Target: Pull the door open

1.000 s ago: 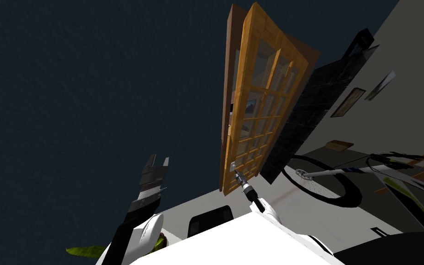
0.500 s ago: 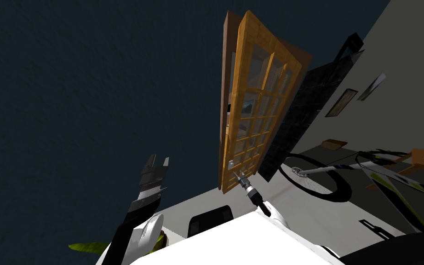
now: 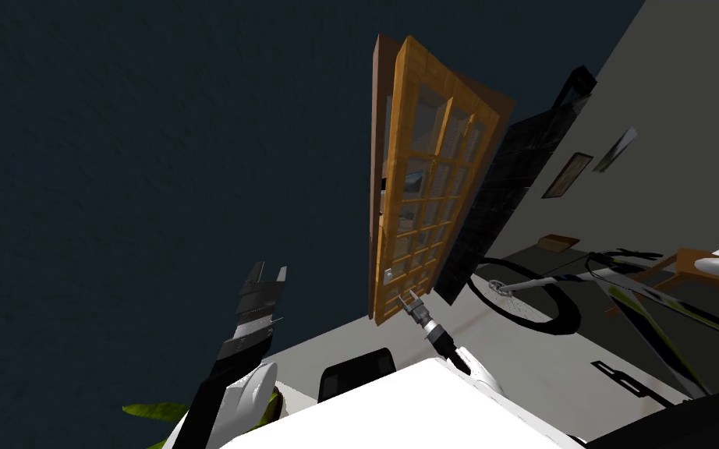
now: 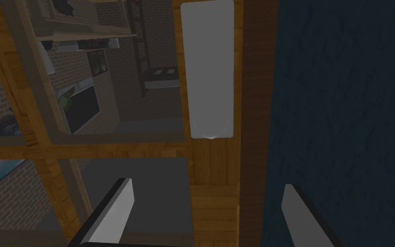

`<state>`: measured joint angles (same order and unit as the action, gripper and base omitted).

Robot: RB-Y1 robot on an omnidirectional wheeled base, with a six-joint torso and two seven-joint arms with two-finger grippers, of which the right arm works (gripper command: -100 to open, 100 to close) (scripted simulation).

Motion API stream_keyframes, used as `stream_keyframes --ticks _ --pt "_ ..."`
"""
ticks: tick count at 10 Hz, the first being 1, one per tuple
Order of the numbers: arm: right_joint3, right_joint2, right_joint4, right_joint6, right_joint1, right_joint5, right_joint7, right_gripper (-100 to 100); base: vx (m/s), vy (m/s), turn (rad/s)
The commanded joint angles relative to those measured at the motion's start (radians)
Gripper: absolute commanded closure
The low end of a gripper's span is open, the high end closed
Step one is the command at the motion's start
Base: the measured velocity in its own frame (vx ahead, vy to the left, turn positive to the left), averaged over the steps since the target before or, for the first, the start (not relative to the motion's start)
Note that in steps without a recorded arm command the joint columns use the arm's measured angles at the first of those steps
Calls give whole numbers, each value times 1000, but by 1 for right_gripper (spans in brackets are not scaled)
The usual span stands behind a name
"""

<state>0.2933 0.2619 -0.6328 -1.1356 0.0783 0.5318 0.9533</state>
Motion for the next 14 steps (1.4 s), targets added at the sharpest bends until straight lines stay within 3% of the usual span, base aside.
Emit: stream_keyframes --ticks 1,2,3,6,7,10,11,12,14 --pt "4 7 -4 -19 10 16 30 -100 -36 -14 -14" --pt "6 11 -7 -29 16 26 45 -100 -29 -10 -13" --pt "4 8 -15 -17 16 20 30 -100 -12 -4 -3" --pt "55 -19 12 45 -35 -18 82 -100 72 -17 323" --pt "55 -19 12 45 -35 -18 82 -100 80 -29 112" --pt "101 -44 36 103 -80 -52 126 -100 79 -35 277" --pt "94 -37 45 87 -79 -47 118 -100 35 -23 49" --pt "94 -37 45 87 -79 -47 118 100 -6 5 -46" --pt "94 -37 45 87 -79 -47 118 100 -10 6 -2"
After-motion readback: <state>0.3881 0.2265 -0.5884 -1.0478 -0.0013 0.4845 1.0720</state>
